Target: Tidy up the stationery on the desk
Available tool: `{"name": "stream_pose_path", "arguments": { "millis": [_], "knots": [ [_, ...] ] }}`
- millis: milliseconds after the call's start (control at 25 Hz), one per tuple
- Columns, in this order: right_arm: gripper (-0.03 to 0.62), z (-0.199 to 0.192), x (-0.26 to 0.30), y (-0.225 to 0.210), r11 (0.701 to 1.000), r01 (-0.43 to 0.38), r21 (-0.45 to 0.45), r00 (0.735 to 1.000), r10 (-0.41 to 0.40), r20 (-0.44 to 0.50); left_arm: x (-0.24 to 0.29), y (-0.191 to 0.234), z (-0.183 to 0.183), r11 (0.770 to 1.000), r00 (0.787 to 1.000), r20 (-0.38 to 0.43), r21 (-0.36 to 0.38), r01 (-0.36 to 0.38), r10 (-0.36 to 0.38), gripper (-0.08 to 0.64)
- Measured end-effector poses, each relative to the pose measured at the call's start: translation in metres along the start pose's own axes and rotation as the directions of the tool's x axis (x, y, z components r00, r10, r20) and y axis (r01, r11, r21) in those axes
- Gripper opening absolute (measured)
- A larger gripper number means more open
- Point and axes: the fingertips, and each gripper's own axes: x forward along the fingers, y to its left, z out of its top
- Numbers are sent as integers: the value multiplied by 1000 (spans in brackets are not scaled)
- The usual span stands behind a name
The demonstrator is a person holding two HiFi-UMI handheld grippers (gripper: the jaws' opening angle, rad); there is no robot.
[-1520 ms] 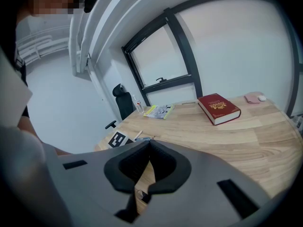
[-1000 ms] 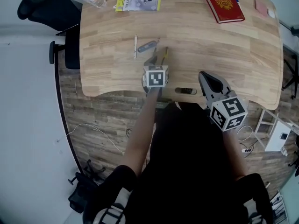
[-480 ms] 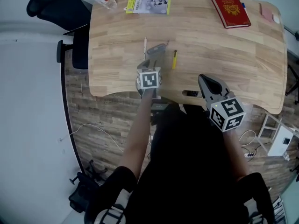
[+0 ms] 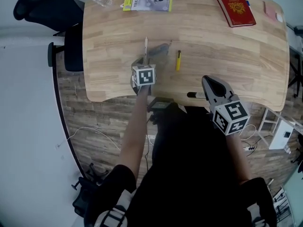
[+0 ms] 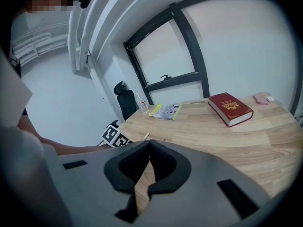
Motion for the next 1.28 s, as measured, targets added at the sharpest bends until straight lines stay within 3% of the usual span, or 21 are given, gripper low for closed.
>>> {"name": "stream_pose_path", "arguments": {
  "millis": [200, 360, 800, 1280],
  "knots": [
    [12, -1, 12, 4, 999, 28, 18, 999, -27, -17, 18, 8, 1, 1000, 1000, -22, -5, 20, -20, 139],
    [12, -2, 18, 9, 999, 39, 25, 999, -39, -20, 24, 9, 0, 1000, 999, -37, 1, 31, -31, 91],
    [14, 4, 17, 8, 999, 45, 25, 999, -45, 8, 20, 9, 0, 999, 998, -47, -15, 33, -33, 80],
    [14, 17, 0, 15, 1000, -23, 0, 996, 22, 84, -36, -18, 32, 999, 997, 69, -46, 23, -20, 78]
  ]
}}
